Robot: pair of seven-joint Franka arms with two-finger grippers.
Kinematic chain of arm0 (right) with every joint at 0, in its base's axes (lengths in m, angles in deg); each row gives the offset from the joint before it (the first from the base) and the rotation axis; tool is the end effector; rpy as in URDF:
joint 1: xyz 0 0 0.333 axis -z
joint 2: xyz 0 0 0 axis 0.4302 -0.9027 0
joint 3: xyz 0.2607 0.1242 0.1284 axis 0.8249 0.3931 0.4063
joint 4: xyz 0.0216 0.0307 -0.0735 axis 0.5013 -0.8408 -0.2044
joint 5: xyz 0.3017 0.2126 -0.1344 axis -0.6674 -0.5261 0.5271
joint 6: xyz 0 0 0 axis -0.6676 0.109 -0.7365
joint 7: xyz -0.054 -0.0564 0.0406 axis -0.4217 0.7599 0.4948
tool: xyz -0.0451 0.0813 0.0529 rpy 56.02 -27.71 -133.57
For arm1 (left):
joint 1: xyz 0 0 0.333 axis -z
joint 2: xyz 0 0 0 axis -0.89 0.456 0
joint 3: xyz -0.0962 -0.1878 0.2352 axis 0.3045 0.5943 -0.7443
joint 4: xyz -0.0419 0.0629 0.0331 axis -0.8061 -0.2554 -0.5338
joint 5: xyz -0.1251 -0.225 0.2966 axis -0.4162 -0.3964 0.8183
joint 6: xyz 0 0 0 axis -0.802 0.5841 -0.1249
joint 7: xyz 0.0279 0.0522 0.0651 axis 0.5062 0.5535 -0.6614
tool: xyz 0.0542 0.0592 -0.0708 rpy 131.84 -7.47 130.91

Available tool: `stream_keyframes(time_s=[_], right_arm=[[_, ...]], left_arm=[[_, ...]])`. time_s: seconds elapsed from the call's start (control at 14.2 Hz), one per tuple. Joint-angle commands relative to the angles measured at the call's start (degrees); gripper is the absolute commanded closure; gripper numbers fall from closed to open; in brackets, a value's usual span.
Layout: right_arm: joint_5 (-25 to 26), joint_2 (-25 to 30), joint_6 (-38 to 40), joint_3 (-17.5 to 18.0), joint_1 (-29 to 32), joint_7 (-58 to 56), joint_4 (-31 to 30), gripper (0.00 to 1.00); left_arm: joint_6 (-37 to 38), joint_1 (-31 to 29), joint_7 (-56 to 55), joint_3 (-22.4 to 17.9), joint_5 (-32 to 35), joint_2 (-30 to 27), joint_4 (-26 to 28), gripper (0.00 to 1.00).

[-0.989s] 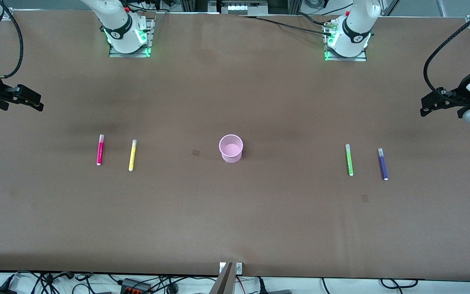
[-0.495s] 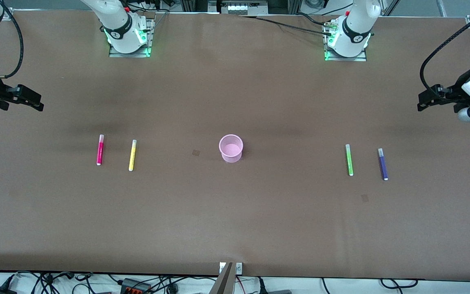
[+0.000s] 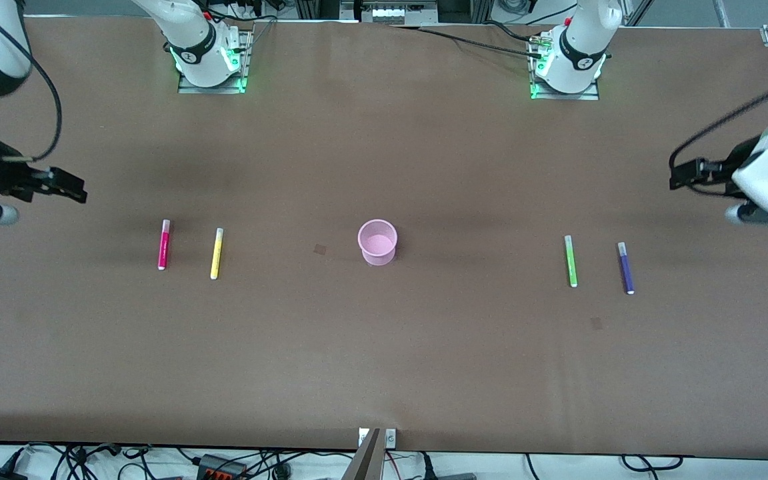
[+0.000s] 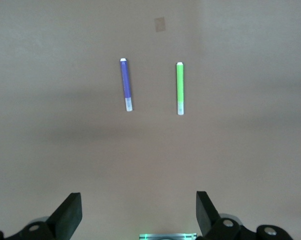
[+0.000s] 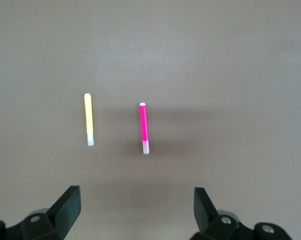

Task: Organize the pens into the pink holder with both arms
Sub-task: 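Grasp the pink marker with the right gripper while the left gripper grasps the blue marker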

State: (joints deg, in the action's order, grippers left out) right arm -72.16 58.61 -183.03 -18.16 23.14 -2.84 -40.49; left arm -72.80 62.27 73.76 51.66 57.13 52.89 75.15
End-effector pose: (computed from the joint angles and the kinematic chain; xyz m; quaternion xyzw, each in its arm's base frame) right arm 0.5948 -0.0304 0.5038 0.9992 0.0008 -0.0338 0.0199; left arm 0.5942 0.0225 0.5187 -0.9931 0.0123 0.1165 0.0096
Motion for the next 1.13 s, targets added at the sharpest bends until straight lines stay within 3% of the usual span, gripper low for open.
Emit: stream_keyframes(time_s=[0.0, 0.14, 0.42, 0.78, 0.92, 1.06], right_arm=[[0.73, -4.79, -2.74, 0.40, 0.32, -0.35, 0.74, 0.00], [0.47, -8.56, -3.71, 0.40, 0.41, -0.35, 0.66, 0.00], [0.20, -15.68, -8.97, 0.40, 0.59, -0.35, 0.74, 0.00], [0.02, -22.11, -13.38, 0.40, 0.50, 0.09, 0.66, 0.00], [-0.06, -24.13, -13.91, 0.40, 0.59, 0.09, 0.66, 0.00], [-0.06, -25.89, -15.93, 0.40, 0.59, -0.34, 0.66, 0.00]], left_arm=[[-1.49, -1.68, 0.45, -0.18, -0.32, 8.41, -4.59, 0.00], [-7.19, -2.39, 0.53, -0.18, -0.23, 11.23, -1.79, 0.00], [-27.65, -2.74, 1.50, -0.18, -0.14, 15.80, 6.99, 0.00], [-46.31, -4.41, 7.73, -0.18, -0.14, 21.43, 12.81, 0.00], [-53.33, -4.41, 9.41, -0.18, -0.14, 23.72, 14.57, 0.05], [-55.65, -4.41, 9.59, -0.18, -0.14, 24.08, 16.06, 0.20]])
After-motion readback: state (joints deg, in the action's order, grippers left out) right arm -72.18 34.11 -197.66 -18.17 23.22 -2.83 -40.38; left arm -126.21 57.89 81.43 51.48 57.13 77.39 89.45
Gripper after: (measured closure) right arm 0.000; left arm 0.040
